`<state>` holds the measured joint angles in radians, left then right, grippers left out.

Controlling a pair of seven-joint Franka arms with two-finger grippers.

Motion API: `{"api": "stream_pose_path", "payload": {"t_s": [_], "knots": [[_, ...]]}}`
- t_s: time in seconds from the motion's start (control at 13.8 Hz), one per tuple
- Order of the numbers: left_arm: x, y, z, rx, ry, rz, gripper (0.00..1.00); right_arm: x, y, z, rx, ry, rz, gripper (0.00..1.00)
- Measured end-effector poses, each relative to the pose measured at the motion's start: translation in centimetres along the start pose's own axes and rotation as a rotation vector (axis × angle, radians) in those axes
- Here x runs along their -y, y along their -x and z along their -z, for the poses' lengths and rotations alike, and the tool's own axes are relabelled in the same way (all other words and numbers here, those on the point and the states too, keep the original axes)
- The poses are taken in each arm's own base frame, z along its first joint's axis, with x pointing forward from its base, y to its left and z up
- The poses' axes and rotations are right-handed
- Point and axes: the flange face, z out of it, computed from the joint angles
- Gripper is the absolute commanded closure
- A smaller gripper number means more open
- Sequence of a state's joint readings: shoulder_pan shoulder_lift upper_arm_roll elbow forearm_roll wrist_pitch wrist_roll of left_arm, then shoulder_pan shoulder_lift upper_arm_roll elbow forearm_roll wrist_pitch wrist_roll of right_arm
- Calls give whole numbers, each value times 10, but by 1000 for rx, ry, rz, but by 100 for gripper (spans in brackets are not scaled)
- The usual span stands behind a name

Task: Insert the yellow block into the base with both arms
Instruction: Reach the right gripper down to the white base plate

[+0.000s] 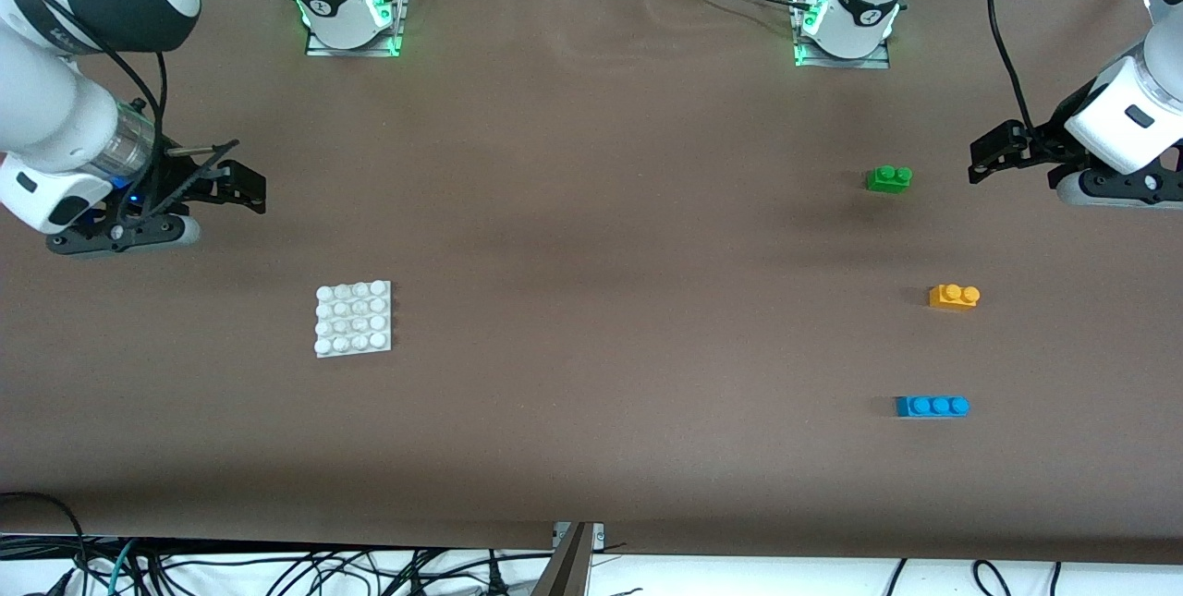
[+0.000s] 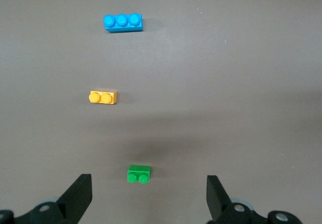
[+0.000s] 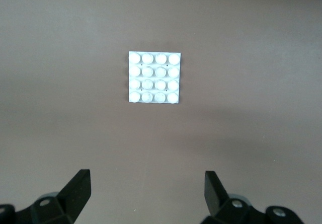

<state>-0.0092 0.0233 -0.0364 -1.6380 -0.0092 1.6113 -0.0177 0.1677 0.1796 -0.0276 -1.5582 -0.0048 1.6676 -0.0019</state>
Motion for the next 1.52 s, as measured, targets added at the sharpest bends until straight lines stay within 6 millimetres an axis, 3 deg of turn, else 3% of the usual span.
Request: {"api": "stream_pose_path", "payload": {"t_s": [0.36,0.8,1.23,1.52], "knots": [[-1,0,0,0,0,-1,0,-7,-14,-33,9,1,-13,0],[-2,0,0,0,0,-3,0,-9,-26,-136,-32,-5,-23,0],[-2,0,0,0,0,-4,0,-38,-37,-233,-80,-22,-82,0],[-2,0,0,0,0,-4,0,-52,-30,-277,-97,-45,-107,0]]}}
